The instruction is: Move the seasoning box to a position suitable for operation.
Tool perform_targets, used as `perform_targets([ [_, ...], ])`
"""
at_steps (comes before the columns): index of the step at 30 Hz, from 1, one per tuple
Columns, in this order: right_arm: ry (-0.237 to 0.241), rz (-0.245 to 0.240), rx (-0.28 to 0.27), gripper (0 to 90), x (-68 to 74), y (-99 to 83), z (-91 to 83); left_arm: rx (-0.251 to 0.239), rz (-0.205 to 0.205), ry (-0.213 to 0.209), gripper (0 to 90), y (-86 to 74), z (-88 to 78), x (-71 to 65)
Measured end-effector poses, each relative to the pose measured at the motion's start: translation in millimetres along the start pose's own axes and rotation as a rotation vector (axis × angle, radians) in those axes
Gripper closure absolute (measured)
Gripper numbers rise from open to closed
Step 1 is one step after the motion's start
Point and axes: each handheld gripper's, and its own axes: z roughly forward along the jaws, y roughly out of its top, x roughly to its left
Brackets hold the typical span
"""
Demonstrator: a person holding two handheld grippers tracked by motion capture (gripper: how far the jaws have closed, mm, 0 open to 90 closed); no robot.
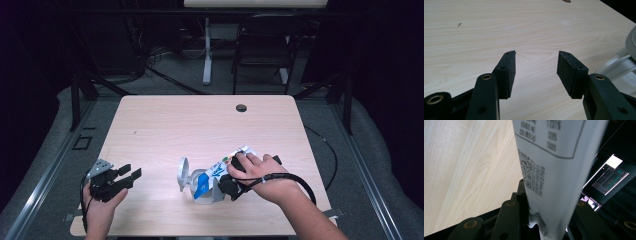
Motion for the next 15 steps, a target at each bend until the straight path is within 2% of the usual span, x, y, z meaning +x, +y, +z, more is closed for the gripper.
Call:
perform_targets([
  [15,-0.005,-0.014,0.016,72.8,-0.7,1.0,-2.1,0.002,-0.001,-0.001,49.7,-0.3,0.3,0.0],
])
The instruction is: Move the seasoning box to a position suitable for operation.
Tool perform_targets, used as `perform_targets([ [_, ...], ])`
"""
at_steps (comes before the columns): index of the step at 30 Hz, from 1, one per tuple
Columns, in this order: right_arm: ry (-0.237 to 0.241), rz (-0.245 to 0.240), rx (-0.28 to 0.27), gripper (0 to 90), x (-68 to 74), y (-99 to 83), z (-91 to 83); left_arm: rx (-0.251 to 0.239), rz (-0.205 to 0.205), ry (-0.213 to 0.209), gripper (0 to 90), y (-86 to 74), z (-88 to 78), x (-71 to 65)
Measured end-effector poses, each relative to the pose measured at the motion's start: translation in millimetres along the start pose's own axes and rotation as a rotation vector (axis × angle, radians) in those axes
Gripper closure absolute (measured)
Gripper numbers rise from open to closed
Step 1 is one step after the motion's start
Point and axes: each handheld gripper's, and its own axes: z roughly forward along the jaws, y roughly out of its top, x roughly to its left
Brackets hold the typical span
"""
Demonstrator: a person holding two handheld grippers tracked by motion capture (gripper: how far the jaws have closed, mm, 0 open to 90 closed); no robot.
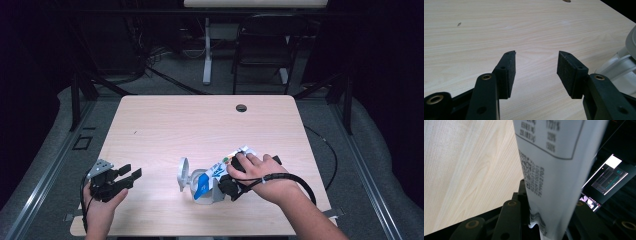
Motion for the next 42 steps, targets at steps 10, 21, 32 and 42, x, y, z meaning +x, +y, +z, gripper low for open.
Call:
perform_targets([
  [10,0.002,0.001,-0.011,73.9,0.4,-0.4,0.1,-0.001,-0.001,-0.002,49.7,-0.2,0.4,-0.1],
  [21,-0.007,-0.011,0.003,75.9,-1.6,0.5,-2.0,-0.002,0.000,-0.002,49.7,-0.3,0.3,0.3],
  [32,0.000,-0.007,-0.002,79.0,-1.5,0.7,-1.4,-0.002,-0.005,0.003,49.7,-0.9,0.7,1.0],
  [42,-0.005,-0.002,-0.005,80.9,-1.7,1.2,-1.5,0.001,-0.003,0.002,49.7,-0.6,0.2,1.0],
])
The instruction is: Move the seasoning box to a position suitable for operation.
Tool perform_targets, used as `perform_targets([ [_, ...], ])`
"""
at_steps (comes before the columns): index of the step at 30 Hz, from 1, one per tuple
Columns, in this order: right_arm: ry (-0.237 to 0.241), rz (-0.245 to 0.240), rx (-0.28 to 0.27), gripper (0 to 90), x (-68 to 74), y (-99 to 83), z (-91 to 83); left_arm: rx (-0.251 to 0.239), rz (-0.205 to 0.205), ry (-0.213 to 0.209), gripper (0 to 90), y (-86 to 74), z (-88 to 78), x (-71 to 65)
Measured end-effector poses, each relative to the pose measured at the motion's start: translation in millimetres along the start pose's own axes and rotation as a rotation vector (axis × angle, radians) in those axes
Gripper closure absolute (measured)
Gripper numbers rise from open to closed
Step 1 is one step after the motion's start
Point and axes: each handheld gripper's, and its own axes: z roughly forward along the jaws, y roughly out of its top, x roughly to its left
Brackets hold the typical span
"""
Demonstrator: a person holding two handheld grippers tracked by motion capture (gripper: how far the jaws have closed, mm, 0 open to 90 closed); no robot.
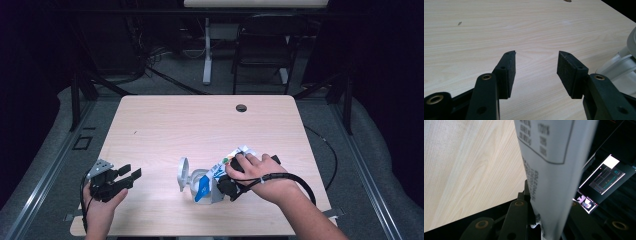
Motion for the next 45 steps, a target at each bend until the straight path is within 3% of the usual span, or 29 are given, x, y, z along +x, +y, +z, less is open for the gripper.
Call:
perform_targets([
  [9,-0.019,-0.021,0.018,81.3,-1.7,1.4,-1.5,-0.004,-0.001,0.001,49.7,-0.1,0.2,0.2],
  [45,-0.029,-0.011,0.003,82.5,-1.4,2.3,-0.5,-0.006,-0.003,0.001,49.7,-0.7,0.6,0.7],
])
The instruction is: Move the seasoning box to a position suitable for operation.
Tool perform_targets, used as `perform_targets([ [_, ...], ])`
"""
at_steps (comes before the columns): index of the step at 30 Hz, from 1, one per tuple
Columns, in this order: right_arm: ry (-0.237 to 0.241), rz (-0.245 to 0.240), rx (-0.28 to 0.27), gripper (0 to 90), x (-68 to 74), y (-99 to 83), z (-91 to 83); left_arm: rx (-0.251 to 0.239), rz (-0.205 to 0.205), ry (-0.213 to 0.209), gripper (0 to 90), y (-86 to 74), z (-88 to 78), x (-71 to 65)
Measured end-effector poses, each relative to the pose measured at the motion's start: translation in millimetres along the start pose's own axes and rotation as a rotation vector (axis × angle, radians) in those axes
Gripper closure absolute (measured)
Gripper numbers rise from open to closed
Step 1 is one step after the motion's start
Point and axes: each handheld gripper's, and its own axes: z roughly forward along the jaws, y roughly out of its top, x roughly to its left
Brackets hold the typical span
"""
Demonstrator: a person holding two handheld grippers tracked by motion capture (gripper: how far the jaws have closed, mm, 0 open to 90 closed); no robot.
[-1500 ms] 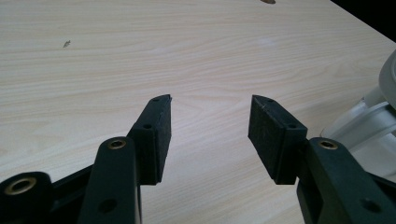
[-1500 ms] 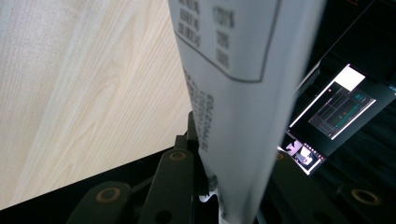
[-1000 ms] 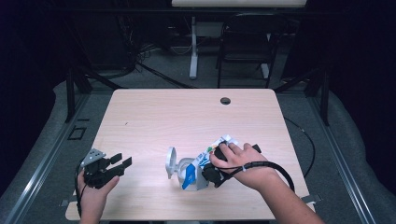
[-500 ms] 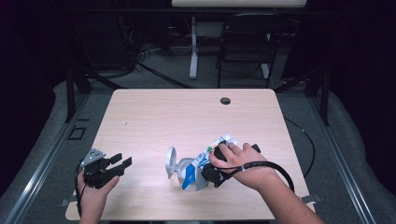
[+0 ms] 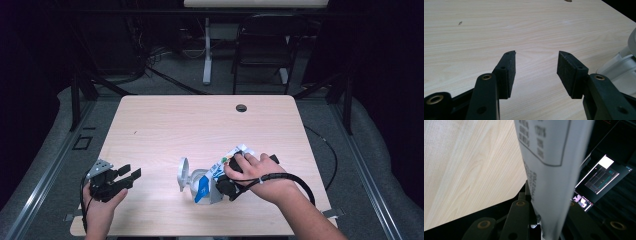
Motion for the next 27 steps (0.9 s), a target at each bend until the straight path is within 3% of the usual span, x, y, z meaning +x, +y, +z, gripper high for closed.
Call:
perform_targets([
  [16,0.006,0.014,0.000,82.7,1.2,-1.0,-0.2,0.001,-0.002,-0.001,49.7,-0.5,0.6,-0.1],
  [27,0.030,0.089,-0.038,82.8,4.7,-4.8,1.9,0.007,-0.001,0.003,49.7,-1.2,1.7,0.3],
])
